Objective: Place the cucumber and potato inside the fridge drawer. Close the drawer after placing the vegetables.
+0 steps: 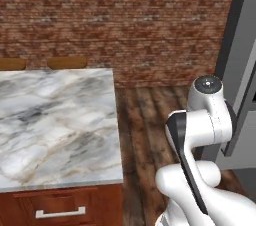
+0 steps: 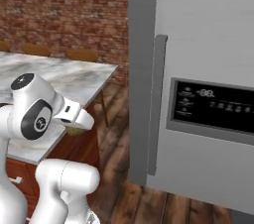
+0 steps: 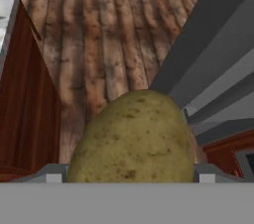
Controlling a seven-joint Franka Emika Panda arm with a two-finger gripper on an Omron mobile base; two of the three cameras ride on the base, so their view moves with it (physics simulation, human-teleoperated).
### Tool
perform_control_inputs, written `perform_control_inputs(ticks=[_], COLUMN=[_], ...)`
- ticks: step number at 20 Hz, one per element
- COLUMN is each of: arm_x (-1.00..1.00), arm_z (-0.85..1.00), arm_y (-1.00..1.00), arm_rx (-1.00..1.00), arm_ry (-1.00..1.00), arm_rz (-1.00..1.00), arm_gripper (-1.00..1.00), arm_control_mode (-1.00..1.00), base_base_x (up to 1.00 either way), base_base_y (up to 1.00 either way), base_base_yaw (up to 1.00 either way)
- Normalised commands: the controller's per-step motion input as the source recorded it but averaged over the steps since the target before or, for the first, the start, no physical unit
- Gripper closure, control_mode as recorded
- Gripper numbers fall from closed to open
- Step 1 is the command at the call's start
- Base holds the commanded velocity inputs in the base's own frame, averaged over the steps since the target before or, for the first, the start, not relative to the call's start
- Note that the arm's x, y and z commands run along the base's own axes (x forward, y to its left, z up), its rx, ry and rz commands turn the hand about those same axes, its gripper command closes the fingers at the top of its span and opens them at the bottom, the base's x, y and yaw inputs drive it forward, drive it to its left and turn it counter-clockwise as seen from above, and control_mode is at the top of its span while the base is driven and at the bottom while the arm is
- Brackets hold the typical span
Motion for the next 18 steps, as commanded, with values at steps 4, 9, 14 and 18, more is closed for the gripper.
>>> perform_control_inputs(ticks=[4,9,14,18], arm_x=[0.0,0.0,0.0,0.0], arm_z=[0.0,0.0,0.0,0.0], arm_y=[0.0,0.0,0.0,0.0], arm_rx=[0.0,0.0,0.0,0.0], arm_ry=[0.0,0.0,0.0,0.0], arm_rz=[0.0,0.0,0.0,0.0], arm_gripper=[1.0,1.0,1.0,1.0], arm_control_mode=[1.0,1.0,1.0,1.0], base_base_x=[0.66,0.97,0.98,1.0], base_base_y=[-0.17,0.16,0.08,0.07], base_base_yaw=[0.01,0.06,0.07,0.12])
